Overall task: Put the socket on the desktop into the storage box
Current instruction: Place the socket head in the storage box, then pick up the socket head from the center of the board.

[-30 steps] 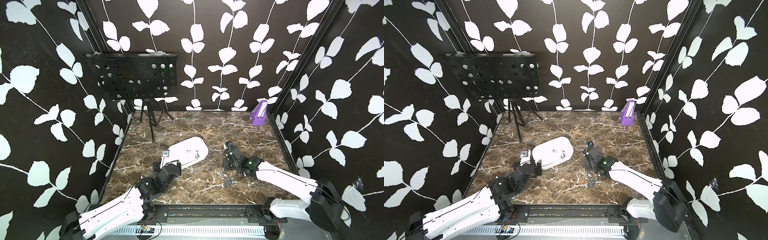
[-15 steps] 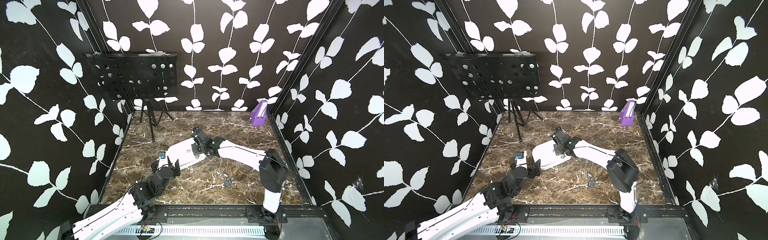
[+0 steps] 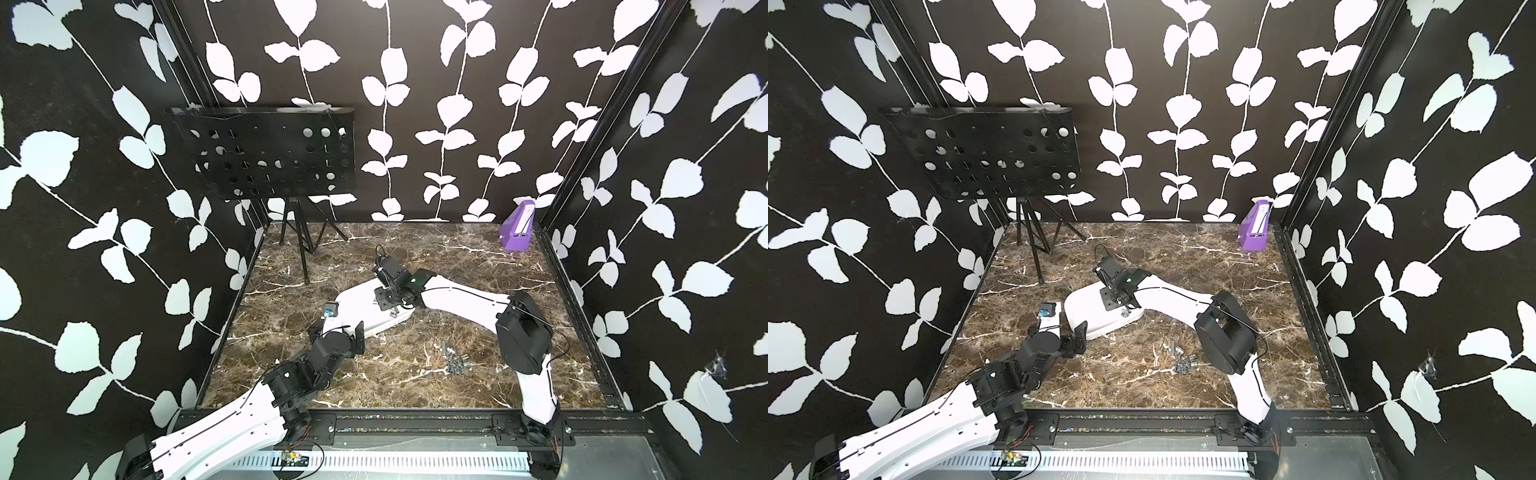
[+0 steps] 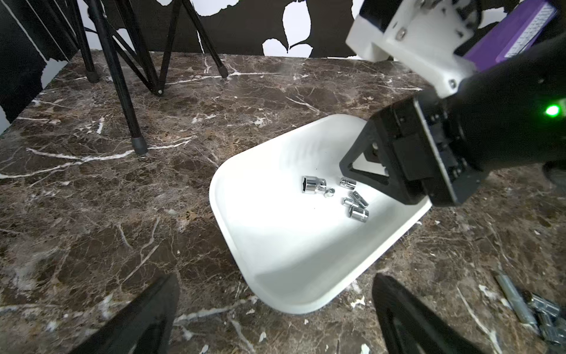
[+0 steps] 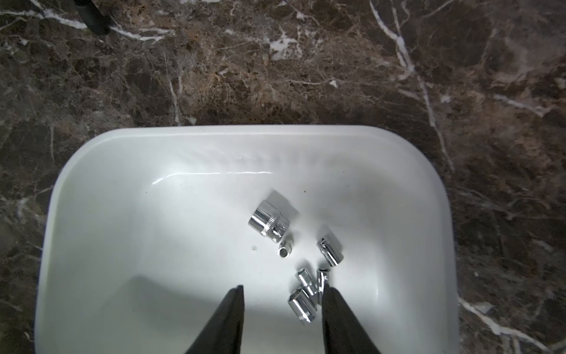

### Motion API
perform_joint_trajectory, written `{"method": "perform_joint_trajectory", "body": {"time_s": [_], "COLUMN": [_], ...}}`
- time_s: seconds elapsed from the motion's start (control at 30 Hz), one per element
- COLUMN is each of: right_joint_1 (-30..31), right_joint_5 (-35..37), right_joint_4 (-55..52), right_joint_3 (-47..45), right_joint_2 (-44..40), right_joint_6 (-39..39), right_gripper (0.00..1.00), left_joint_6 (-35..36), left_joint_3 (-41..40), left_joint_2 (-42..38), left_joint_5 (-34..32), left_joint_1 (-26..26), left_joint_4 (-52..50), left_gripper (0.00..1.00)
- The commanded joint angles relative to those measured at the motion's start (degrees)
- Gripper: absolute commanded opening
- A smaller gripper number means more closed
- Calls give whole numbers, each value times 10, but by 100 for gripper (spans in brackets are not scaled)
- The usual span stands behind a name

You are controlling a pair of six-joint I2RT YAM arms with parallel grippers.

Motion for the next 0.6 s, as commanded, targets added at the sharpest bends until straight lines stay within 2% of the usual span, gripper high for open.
{"method": "perform_joint_trajectory", "body": {"time_s": [0.0,0.13,0.33,0.43,0.57], "right_joint_1": [10,12,13,12,12], "right_joint_5": [17,51,154,158,121], "right_joint_4": [-11,40,20,30,44], "right_joint_3": [-64,-257,-481,-548,-570], "right_joint_2": [-119,-304,-546,-588,-555], "right_joint_6": [-37,-52,-31,-25,-27], "right_gripper": [47,46,50,52,50], "left_joint_6": [27,46,46,49,54], "left_joint_3": [-3,-10,13,22,37], "left_joint_2": [-6,11,72,110,157], "left_joint_5": [49,126,180,200,222], "left_joint_1": [-2,-2,-2,-2,-2], "left_joint_4": [39,88,97,105,110], "left_gripper": [99,98,96,95,95]}}
